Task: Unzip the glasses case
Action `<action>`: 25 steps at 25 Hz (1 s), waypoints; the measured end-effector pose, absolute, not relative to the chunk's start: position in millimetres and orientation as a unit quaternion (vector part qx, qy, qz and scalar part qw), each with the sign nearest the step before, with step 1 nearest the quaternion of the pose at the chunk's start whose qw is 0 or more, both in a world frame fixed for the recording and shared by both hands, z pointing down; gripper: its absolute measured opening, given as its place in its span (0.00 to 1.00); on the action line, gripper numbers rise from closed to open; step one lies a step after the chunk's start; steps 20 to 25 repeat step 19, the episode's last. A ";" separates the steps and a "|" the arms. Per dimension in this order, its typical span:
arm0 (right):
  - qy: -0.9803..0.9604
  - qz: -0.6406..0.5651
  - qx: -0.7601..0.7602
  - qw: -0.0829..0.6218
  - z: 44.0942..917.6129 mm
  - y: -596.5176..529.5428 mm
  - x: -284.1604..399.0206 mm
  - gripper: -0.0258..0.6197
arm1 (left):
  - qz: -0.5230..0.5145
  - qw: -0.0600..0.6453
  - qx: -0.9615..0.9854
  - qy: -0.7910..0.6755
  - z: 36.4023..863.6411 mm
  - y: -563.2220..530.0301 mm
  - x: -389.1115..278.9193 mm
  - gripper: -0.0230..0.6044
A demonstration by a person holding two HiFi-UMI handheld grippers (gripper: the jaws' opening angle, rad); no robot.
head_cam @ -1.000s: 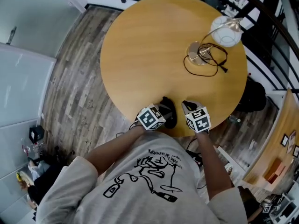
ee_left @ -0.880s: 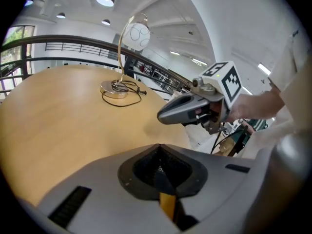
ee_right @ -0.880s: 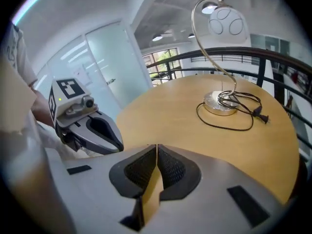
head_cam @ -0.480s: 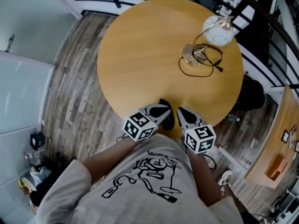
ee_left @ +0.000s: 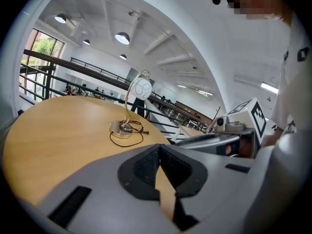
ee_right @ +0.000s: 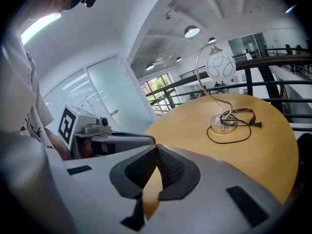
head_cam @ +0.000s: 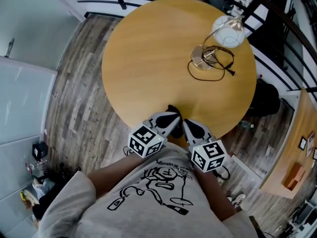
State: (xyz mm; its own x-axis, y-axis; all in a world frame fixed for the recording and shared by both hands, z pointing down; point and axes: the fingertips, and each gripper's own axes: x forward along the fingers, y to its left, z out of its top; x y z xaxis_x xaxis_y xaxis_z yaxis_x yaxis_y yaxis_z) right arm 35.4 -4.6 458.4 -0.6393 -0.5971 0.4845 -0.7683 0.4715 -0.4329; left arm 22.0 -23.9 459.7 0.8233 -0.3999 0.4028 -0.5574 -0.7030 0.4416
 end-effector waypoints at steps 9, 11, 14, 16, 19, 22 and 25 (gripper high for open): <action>-0.845 0.315 0.410 0.137 460.8 -8.3 39.7 0.08 | 0.140 0.280 0.911 -0.267 460.7 -25.1 22.1 0.05; -0.844 0.317 0.411 0.135 461.4 -10.0 41.6 0.08 | 0.141 0.279 0.911 -0.268 461.1 -26.3 23.0 0.05; -0.844 0.317 0.411 0.134 461.2 -11.5 42.6 0.08 | 0.142 0.278 0.911 -0.269 461.2 -27.0 23.4 0.05; -0.845 0.317 0.410 0.134 460.5 -11.4 41.6 0.08 | 0.142 0.279 0.911 -0.269 461.0 -26.7 22.8 0.05; -0.846 0.315 0.409 0.136 459.7 -10.5 40.4 0.08 | 0.141 0.283 0.910 -0.268 460.7 -25.1 22.2 0.05; -0.846 0.315 0.409 0.136 459.7 -10.5 40.4 0.08 | 0.141 0.283 0.910 -0.268 460.7 -25.1 22.2 0.05; -0.846 0.315 0.409 0.136 459.7 -10.5 40.4 0.08 | 0.141 0.283 0.910 -0.268 460.7 -25.1 22.2 0.05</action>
